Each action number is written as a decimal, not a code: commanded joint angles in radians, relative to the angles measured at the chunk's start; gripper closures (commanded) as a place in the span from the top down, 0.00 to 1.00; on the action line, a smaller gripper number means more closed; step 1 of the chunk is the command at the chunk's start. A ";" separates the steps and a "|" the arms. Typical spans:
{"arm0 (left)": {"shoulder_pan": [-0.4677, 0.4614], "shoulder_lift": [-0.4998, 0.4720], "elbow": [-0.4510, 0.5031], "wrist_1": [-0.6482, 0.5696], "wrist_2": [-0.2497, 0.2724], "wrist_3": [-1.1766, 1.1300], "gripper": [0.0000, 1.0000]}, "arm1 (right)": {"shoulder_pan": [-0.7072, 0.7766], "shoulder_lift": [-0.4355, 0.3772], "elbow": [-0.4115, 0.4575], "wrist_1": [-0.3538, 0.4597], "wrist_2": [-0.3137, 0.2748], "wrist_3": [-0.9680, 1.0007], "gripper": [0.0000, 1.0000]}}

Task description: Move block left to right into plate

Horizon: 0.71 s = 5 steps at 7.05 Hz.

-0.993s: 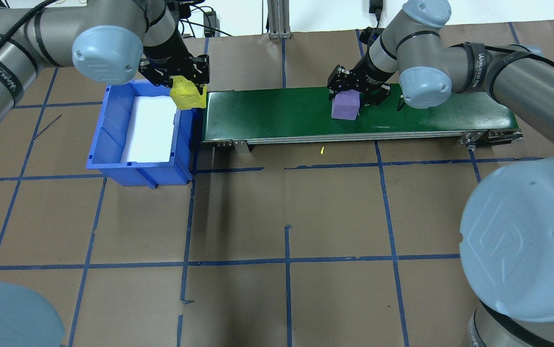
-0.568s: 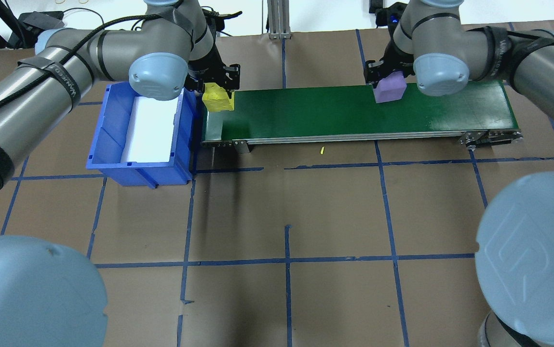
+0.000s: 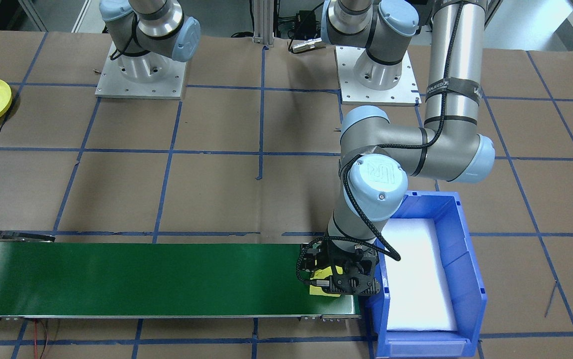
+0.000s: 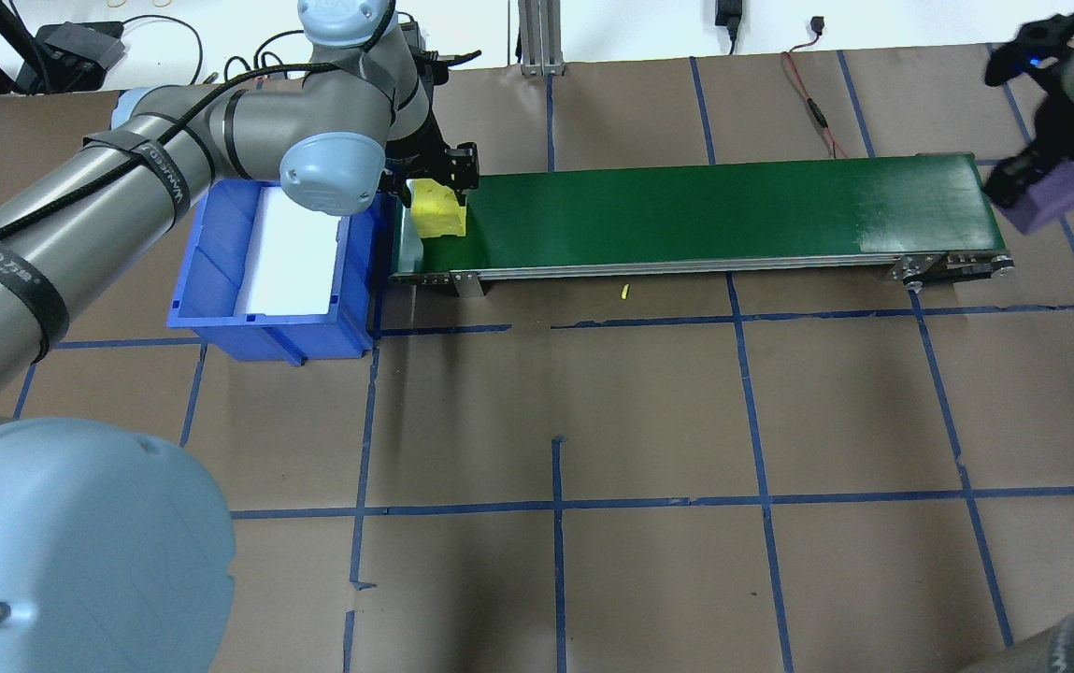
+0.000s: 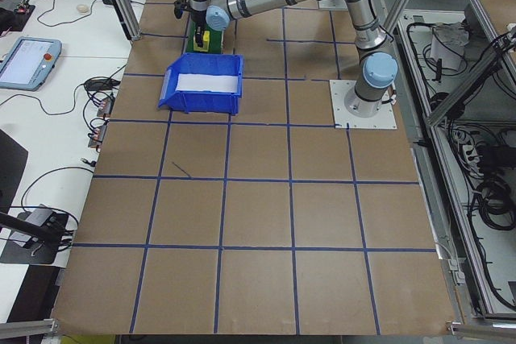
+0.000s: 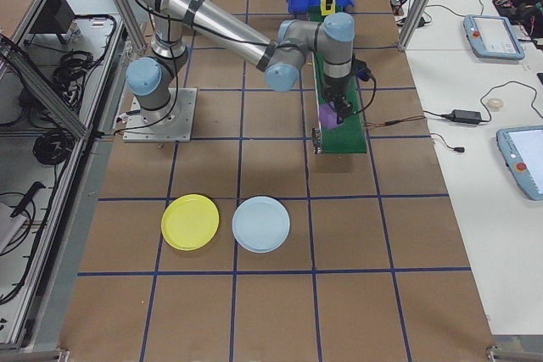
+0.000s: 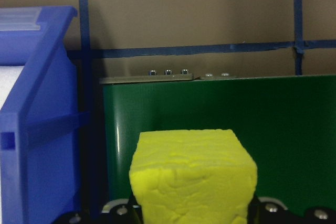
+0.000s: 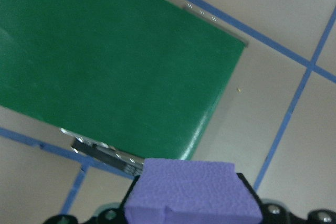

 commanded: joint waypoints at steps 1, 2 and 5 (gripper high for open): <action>0.000 0.083 0.010 -0.024 0.009 0.003 1.00 | -0.305 -0.007 0.092 0.008 -0.002 -0.262 0.38; 0.000 0.161 0.010 -0.143 0.020 0.003 1.00 | -0.437 -0.007 0.155 -0.010 0.010 -0.319 0.38; 0.021 0.404 -0.022 -0.382 0.063 0.005 1.00 | -0.529 0.091 0.206 -0.133 0.027 -0.392 0.89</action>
